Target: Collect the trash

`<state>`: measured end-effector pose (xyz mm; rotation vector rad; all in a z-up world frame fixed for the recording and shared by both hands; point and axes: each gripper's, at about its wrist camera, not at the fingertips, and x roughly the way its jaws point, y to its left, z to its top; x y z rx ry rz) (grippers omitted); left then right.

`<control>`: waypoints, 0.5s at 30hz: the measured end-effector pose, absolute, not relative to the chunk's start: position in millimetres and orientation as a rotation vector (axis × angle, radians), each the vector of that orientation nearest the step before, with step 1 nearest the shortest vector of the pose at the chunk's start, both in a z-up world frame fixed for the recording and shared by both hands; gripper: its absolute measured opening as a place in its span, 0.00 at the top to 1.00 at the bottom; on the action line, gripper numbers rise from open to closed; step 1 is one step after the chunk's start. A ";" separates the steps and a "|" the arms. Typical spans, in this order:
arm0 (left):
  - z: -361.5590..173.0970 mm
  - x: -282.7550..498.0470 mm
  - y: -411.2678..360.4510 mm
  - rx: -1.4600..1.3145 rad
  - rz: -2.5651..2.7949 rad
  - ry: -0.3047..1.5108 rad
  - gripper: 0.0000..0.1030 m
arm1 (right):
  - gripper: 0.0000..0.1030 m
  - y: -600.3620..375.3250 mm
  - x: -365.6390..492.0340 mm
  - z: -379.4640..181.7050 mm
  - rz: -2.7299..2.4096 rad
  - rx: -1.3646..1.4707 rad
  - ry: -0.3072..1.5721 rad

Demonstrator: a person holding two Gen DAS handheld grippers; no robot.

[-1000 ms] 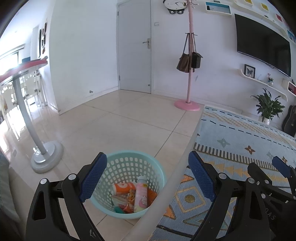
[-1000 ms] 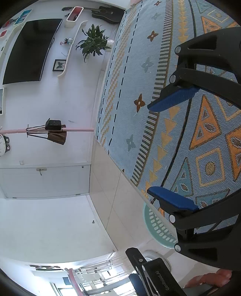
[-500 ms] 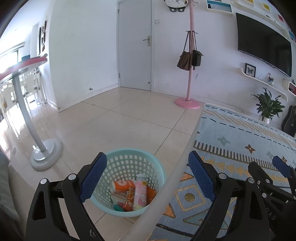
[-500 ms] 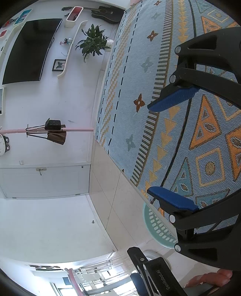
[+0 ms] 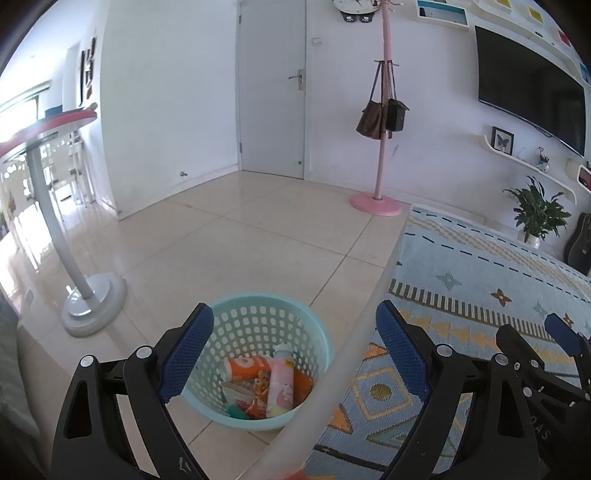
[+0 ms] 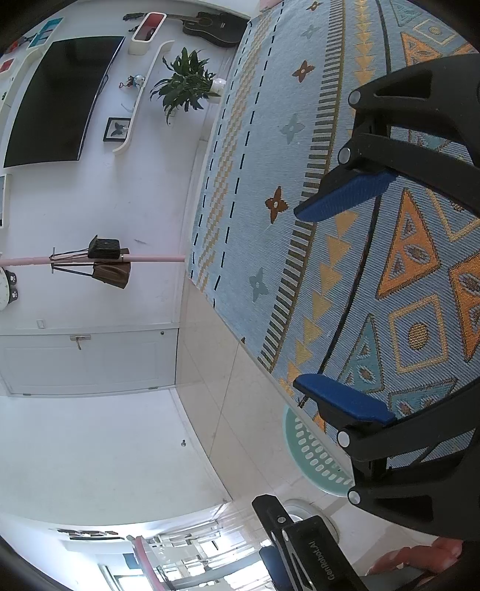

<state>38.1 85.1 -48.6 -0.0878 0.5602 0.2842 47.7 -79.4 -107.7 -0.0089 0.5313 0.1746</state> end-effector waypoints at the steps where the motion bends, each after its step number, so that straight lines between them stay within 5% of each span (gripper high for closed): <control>1: -48.6 38.6 84.7 -0.086 0.283 0.560 0.15 | 0.22 -79.8 47.8 -107.6 0.175 -0.009 0.532; 15: -48.5 37.8 83.6 -0.082 0.278 0.560 0.15 | 0.21 -80.7 47.7 -107.1 0.175 -0.010 0.532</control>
